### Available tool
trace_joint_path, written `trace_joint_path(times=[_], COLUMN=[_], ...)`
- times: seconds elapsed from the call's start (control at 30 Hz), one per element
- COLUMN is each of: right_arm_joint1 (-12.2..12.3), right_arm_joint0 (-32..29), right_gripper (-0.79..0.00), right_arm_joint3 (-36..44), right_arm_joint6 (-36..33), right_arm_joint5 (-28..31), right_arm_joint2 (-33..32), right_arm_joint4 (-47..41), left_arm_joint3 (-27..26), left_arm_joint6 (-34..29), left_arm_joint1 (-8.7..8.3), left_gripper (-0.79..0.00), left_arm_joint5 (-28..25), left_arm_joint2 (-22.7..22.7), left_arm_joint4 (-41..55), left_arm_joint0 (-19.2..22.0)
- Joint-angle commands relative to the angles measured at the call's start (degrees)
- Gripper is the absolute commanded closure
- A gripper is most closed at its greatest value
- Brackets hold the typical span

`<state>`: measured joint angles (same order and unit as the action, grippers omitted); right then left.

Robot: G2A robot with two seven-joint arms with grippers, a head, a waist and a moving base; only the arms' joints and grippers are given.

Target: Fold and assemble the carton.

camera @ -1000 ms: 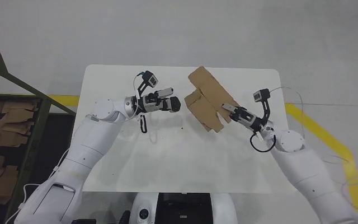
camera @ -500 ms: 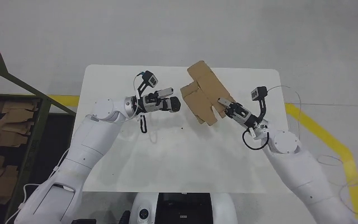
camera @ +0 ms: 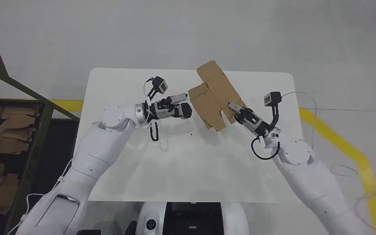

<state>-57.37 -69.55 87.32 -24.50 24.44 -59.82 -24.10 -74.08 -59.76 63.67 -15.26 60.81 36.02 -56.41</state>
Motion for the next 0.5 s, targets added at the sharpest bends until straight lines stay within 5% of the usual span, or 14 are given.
trace_joint_path(times=[0.0,0.3,0.37,0.4,0.47], right_arm_joint1=[-0.1,-0.9,-1.1,-1.2,-1.4], right_arm_joint0=[-1.4,-5.7,-6.2,-6.4,-6.7], right_gripper=[0.0,0.0,0.0,0.0,0.0], right_arm_joint3=[1.7,7.0,7.6,7.8,8.2], right_arm_joint6=[1.9,8.7,9.6,10.0,10.8], right_arm_joint5=[-0.6,-3.7,-4.0,-4.2,-4.5], right_arm_joint2=[-0.1,0.3,0.4,0.4,0.5], right_arm_joint4=[0.6,5.0,5.3,5.4,6.3], left_arm_joint3=[-0.3,-0.4,-0.2,-0.1,0.1], left_arm_joint6=[0.4,3.1,3.4,3.5,3.5], left_arm_joint1=[0.19,1.21,1.37,1.44,1.55], left_gripper=[-0.785,-0.785,-0.576,-0.357,-0.182], left_arm_joint5=[0.2,-1.7,-2.0,-2.0,-2.0], left_arm_joint2=[-0.8,-3.2,-3.4,-3.5,-3.6], left_arm_joint4=[-0.9,-3.3,-3.4,-3.5,-3.7], left_arm_joint0=[-0.2,0.0,0.2,0.2,0.4])
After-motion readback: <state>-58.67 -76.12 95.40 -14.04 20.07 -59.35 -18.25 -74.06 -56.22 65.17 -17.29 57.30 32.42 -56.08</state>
